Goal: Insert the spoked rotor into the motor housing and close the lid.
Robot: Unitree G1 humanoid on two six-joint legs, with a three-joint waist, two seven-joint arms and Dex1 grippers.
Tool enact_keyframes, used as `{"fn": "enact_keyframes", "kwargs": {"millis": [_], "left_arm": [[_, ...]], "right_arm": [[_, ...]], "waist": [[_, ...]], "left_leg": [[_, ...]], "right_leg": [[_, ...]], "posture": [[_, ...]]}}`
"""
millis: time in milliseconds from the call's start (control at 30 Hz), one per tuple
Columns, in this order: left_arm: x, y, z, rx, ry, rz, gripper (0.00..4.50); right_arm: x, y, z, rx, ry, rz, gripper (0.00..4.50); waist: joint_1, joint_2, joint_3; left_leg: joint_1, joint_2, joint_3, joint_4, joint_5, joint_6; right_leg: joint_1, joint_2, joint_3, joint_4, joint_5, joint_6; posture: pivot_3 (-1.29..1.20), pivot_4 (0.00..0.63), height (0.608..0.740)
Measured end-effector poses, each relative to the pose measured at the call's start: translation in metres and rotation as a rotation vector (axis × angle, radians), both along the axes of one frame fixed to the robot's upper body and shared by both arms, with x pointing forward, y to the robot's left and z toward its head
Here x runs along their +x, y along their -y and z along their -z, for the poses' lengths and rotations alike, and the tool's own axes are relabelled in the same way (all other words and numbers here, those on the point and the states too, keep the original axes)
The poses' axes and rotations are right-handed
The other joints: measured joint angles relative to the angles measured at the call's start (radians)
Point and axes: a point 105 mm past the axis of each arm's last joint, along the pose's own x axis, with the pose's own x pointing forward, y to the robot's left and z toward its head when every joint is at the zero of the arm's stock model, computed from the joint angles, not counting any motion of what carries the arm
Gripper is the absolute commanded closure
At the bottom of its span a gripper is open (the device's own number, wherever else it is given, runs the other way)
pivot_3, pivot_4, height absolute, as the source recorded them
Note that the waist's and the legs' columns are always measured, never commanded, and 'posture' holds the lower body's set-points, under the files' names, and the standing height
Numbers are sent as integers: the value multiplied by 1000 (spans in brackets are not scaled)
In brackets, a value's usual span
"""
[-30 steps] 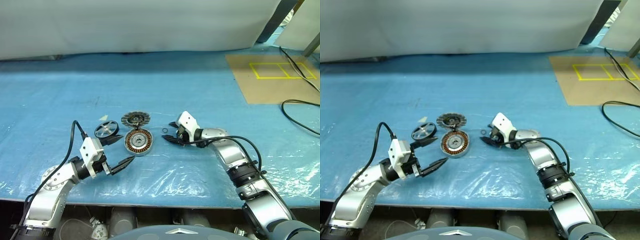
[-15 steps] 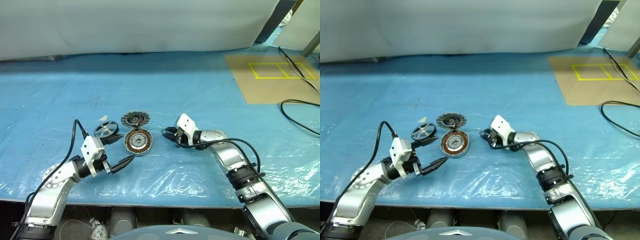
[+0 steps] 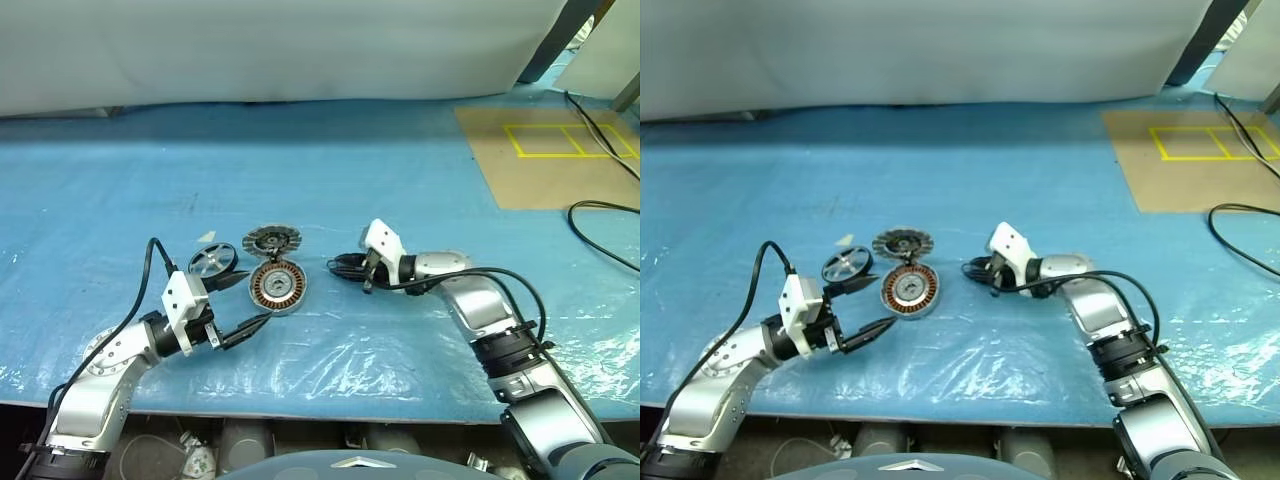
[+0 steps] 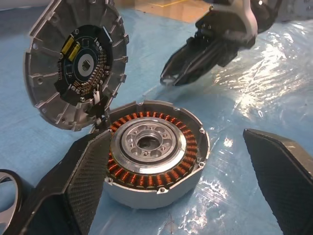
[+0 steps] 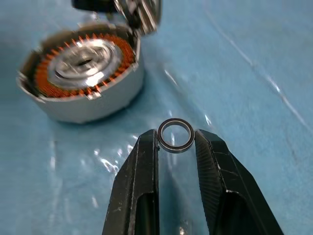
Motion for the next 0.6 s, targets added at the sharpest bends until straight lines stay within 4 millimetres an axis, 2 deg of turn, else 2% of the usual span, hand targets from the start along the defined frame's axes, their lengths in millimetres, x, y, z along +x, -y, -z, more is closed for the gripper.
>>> {"fn": "enact_keyframes", "kwargs": {"millis": [100,267,500,600], "left_arm": [[-1,1,0,0,-1,6,0],[-2,2,2,0,-5,8,0],[-7,4,-1,3,10,-1,0],[-12,3,3,4,-4,-15,0]], "right_arm": [[-8,-1,-7,15,4,-80,3843],[-18,-14,-3,22,-26,-181,3843],[-15,-66,4,8,30,-301,3843],[-15,-78,-1,6,74,-343,3843]], "waist": [[-1,0,0],[-5,0,0],[-5,0,0],[-3,0,0]], "left_leg": [[0,0,0,-1,0,0],[1,0,0,0,0,0],[0,0,0,1,0,0],[-2,0,0,1,0,0]], "right_leg": [[0,0,-1,0,0,0],[1,0,-1,0,-3,-4],[0,0,-1,0,-3,-5],[-1,-1,-1,0,-2,-4]], "posture": [[0,150,740],[0,150,740],[0,150,740],[0,150,740]]}}
